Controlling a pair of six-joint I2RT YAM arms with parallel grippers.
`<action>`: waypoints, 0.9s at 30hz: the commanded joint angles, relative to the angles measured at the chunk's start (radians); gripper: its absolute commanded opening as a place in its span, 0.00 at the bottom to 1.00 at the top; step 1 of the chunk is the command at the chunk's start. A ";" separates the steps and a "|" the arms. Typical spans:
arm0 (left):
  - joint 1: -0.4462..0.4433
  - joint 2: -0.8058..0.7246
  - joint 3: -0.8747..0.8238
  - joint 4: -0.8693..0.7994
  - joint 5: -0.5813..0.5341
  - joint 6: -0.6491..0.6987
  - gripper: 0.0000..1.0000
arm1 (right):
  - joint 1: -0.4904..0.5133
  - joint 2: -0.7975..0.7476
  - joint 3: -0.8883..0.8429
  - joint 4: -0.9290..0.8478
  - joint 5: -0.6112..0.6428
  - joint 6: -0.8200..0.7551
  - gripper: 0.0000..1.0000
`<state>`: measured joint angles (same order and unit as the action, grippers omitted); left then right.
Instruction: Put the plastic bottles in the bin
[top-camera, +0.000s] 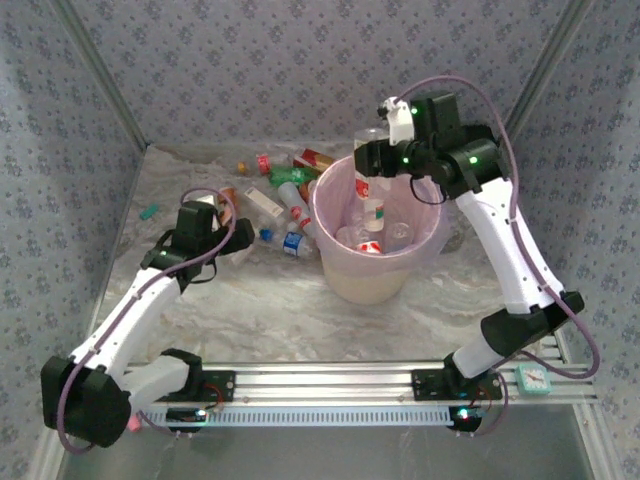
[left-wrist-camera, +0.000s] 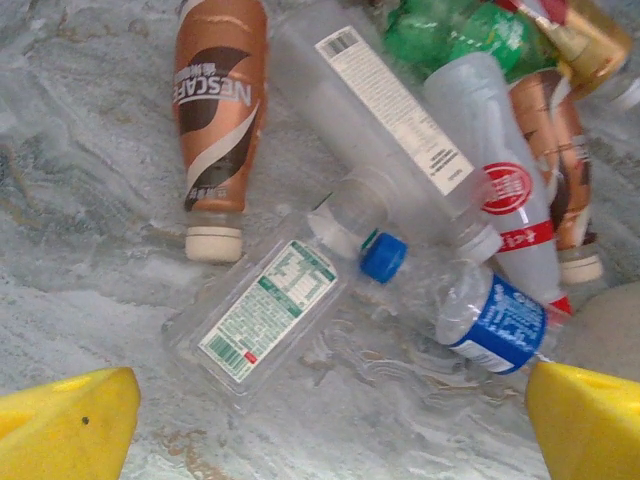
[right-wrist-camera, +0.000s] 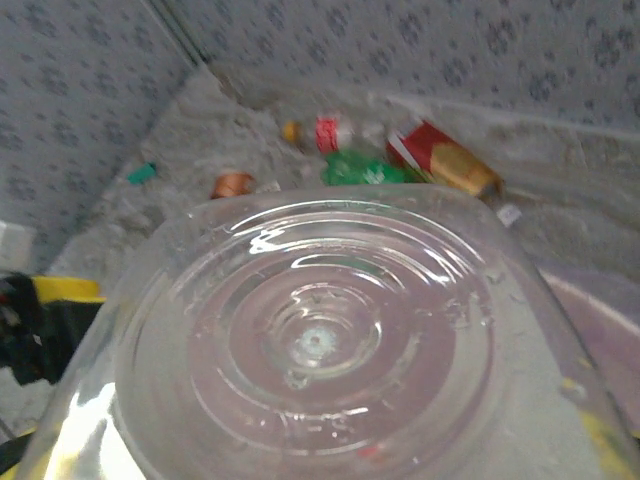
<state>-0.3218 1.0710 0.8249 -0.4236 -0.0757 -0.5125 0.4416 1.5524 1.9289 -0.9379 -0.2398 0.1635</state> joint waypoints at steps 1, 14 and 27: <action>0.005 0.016 0.004 0.016 -0.009 0.043 0.98 | 0.032 0.002 -0.069 0.016 0.059 -0.025 0.51; 0.094 0.182 0.068 0.009 -0.014 0.147 0.88 | 0.116 0.001 -0.394 0.116 0.113 0.026 0.54; 0.101 0.337 0.104 0.061 0.064 0.201 0.87 | 0.111 -0.048 -0.563 0.168 0.131 0.065 0.73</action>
<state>-0.2287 1.3869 0.8913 -0.3817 -0.0444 -0.3546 0.5541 1.5387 1.3911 -0.7509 -0.1184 0.2207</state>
